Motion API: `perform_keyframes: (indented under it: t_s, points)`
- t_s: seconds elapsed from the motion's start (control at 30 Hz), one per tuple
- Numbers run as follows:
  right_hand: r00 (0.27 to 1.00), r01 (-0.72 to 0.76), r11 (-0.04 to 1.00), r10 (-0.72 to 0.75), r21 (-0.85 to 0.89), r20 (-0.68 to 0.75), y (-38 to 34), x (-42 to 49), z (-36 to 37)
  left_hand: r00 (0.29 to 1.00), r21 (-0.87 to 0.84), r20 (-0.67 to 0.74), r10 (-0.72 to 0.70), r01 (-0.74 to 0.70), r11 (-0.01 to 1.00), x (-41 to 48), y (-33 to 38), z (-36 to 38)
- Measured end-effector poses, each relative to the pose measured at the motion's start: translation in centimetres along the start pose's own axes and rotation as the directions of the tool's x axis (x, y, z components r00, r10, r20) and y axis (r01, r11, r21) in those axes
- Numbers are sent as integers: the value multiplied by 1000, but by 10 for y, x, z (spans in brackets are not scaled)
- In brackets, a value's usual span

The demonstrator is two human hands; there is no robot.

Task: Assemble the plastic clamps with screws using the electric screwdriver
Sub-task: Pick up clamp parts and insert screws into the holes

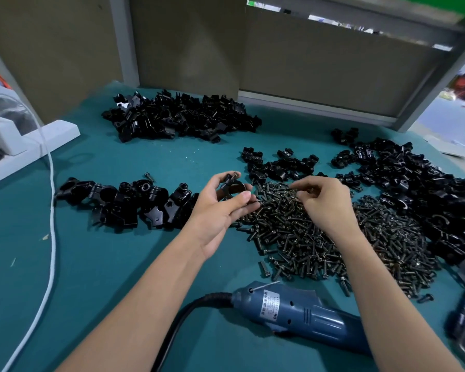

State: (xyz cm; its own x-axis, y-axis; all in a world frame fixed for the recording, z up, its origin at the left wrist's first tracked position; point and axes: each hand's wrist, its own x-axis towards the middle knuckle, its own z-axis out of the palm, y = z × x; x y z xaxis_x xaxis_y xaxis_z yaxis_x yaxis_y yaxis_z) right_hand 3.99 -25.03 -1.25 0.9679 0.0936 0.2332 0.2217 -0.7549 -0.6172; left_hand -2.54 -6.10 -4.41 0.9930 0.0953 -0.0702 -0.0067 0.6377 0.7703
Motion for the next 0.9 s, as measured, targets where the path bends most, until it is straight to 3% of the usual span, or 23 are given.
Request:
perform_keyframes:
  t_s: [0.07, 0.2, 0.37, 0.43, 0.5, 0.57, 0.67, 0.73, 0.9]
  points:
    - [998, 56, 994, -54, -98, 19, 1, 0, 1, 1000, -6, -4, 2, -2, 1000, 0, 0, -1]
    - [955, 127, 972, -65, -199, 290, -5, -4, 6, 1000, -10, -3, 7, -7, 1000, 0, 0, -1]
    - [960, 159, 942, -78, -295, 268, -8, -3, 15, 1000, -5, -14, 11, -11, 1000, -1, 1, 0]
    - [967, 128, 982, -93, -140, 236, -7, -2, 10, 1000, -2, -13, 6, -6, 1000, -1, 2, 1]
    - [970, 32, 987, -69, 161, 234, -9, -3, 5, 1000, -4, -13, 4, -4, 1000, -2, 2, 2]
    - [966, -34, 924, -67, 380, 249, -11, -4, 3, 1000, -12, -8, -7, 7, 1000, -2, 2, 3]
    - [964, -67, 814, -97, 576, 249, -16, -6, 4, 999, -6, 31, -34, 35, 999, -4, 0, 6]
    - [964, -53, 780, -122, 624, 234, -17, -7, 5, 997, -1, 65, -50, 50, 999, -5, -1, 7]
    - [961, 118, 867, -223, 485, 165, -17, -8, 6, 991, 5, 109, -72, 72, 997, -7, -1, 8]
